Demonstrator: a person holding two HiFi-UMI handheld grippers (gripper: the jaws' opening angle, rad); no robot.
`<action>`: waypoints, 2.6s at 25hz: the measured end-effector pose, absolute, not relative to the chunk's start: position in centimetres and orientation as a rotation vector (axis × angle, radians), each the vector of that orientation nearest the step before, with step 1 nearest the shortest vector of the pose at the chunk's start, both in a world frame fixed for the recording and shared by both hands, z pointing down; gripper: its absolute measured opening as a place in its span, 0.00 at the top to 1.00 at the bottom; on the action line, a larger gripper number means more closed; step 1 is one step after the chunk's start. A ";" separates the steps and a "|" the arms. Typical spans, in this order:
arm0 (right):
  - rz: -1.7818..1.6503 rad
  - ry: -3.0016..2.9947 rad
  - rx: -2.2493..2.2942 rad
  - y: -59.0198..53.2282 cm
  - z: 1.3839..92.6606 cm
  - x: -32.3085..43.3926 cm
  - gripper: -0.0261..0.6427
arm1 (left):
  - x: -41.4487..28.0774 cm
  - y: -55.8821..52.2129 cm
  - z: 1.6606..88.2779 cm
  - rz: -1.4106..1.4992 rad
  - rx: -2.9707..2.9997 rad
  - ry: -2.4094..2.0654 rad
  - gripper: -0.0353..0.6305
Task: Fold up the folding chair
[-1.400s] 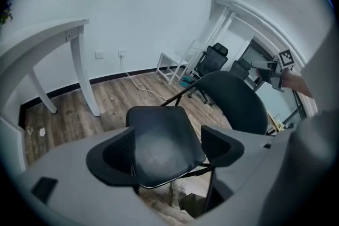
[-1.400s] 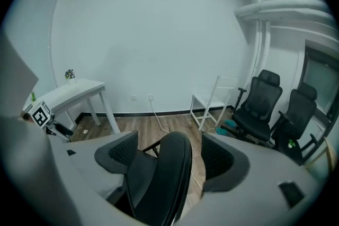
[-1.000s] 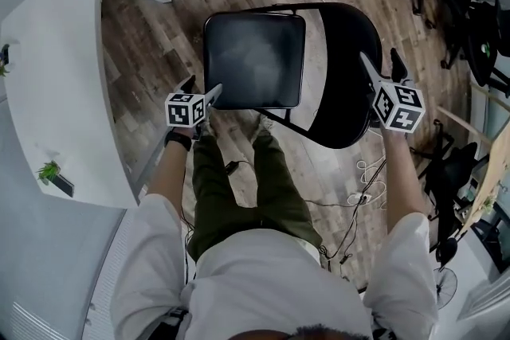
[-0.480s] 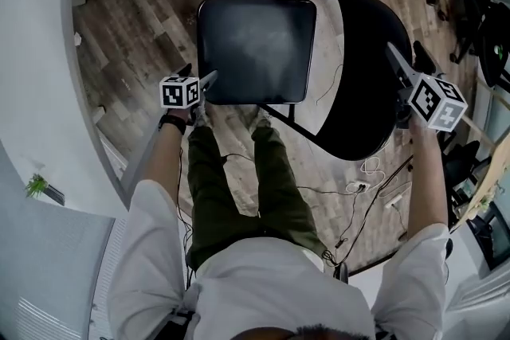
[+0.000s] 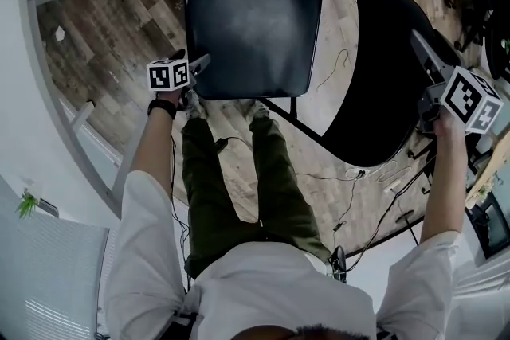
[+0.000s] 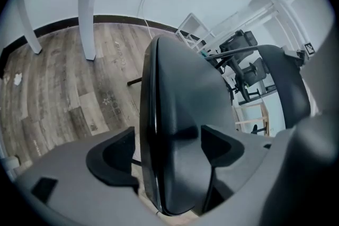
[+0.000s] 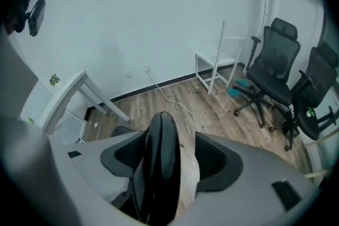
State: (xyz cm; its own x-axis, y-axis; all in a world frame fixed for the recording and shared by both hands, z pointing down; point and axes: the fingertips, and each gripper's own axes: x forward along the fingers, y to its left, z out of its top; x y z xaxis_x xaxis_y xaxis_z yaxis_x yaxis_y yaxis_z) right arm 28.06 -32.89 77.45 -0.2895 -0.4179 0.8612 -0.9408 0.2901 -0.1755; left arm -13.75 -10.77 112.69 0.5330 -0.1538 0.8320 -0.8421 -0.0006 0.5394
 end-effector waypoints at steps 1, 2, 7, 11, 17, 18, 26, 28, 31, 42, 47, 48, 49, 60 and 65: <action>0.937 -1.846 1.220 -33.0 77.5 28.1 0.51 | -13.7 -10.7 113.2 0.672 1.495 -0.885 0.35; 0.950 -1.845 1.219 -33.1 77.6 28.1 0.52 | -13.6 -10.6 113.5 0.662 1.495 -0.871 0.35; 1.043 -1.827 1.177 -33.1 78.5 27.6 0.53 | -12.9 -10.6 114.0 0.502 1.500 -0.775 0.35; 1.120 -1.844 1.159 -32.9 78.7 27.4 0.54 | -12.3 -10.3 114.2 0.341 1.472 -0.703 0.36; 1.190 -1.910 1.086 -33.0 78.9 25.7 0.64 | -11.5 -10.5 115.0 0.151 1.446 -0.617 0.33; 1.180 -1.903 1.081 -33.0 78.9 25.7 0.65 | -11.4 -10.6 115.2 0.127 1.446 -0.603 0.33; 1.158 -1.825 1.053 -32.3 79.0 26.5 0.72 | -11.0 -10.3 115.0 0.058 1.452 -0.505 0.34; 1.176 -1.865 1.025 -32.5 79.1 26.0 0.72 | -10.9 -10.5 115.0 0.065 1.462 -0.496 0.36; 1.183 -1.845 1.038 -32.2 79.2 26.3 0.73 | -10.9 -10.2 114.9 0.073 1.466 -0.502 0.37; 1.181 -1.817 1.043 -32.3 78.3 26.6 0.74 | -10.6 -9.9 113.6 0.103 1.482 -0.555 0.38; 1.219 -1.847 1.016 -32.0 77.4 25.5 0.75 | -10.0 -9.6 112.3 0.131 1.487 -0.559 0.40; 1.223 -1.845 1.016 -32.1 77.1 25.4 0.75 | -9.8 -9.6 112.0 0.139 1.491 -0.559 0.40; 1.226 -1.843 1.017 -32.1 76.8 25.3 0.75 | -9.6 -9.7 111.6 0.147 1.494 -0.559 0.41; 1.316 -1.811 1.018 -31.7 73.1 23.9 0.79 | -7.4 -9.5 106.6 0.233 1.513 -0.537 0.45; 1.358 -1.811 1.009 -31.4 71.5 22.6 0.80 | -6.6 -9.5 104.3 0.235 1.522 -0.530 0.48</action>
State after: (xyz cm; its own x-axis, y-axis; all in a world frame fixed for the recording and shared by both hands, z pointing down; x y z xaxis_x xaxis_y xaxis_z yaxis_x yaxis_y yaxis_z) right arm 22.60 -31.40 71.53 -0.4918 -0.1949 0.8486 -0.8692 0.1668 -0.4654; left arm -6.56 -9.45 104.27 0.8661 -0.1772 0.4674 -0.4656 0.0545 0.8833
